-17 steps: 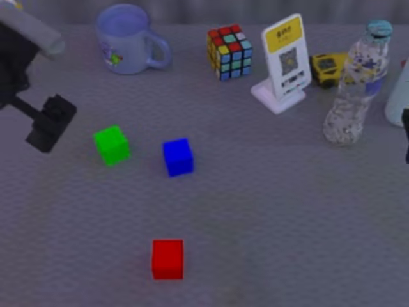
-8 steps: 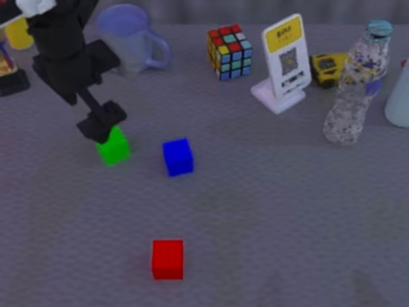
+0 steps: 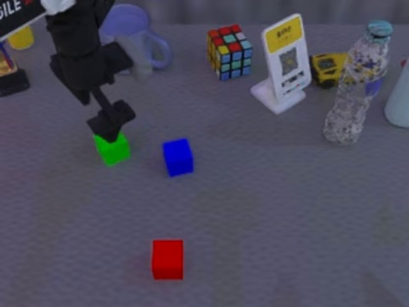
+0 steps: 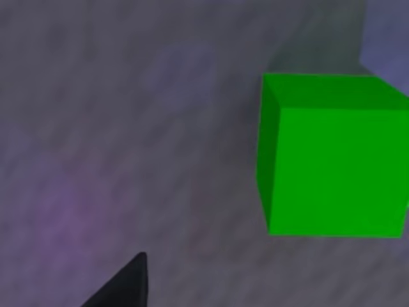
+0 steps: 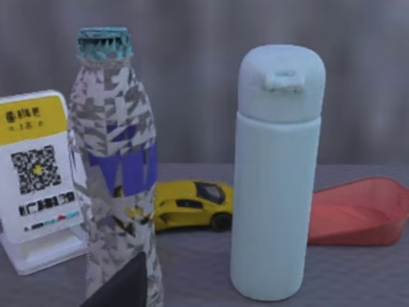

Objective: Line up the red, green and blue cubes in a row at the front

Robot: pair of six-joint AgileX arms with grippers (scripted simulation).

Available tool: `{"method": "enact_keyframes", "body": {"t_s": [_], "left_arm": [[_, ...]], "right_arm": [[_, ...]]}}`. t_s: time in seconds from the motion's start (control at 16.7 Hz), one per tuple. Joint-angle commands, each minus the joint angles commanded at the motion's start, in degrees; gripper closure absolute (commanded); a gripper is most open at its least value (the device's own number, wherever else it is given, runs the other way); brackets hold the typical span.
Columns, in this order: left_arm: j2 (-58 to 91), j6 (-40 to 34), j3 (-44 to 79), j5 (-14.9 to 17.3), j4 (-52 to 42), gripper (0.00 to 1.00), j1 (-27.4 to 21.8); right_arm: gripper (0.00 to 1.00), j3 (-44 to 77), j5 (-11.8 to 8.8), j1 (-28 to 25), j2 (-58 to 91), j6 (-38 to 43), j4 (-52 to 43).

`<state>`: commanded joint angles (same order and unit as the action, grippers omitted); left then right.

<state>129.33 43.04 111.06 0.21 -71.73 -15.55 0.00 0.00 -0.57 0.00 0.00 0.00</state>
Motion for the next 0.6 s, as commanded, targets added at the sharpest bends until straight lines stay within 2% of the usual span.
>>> {"method": "enact_keyframes", "body": {"t_s": [0.24, 0.6], "left_arm": [[0.3, 0.1, -0.8, 0.0, 1.0, 0.00, 0.2], [3.5, 0.1, -9.5, 0.0, 13.4, 0.00, 0.1]], "right_arm": [[0.00, 0.0, 0.0, 0.0, 0.0, 0.0, 0.0], [0.00, 0.0, 0.0, 0.0, 0.0, 0.0, 0.0]]}}
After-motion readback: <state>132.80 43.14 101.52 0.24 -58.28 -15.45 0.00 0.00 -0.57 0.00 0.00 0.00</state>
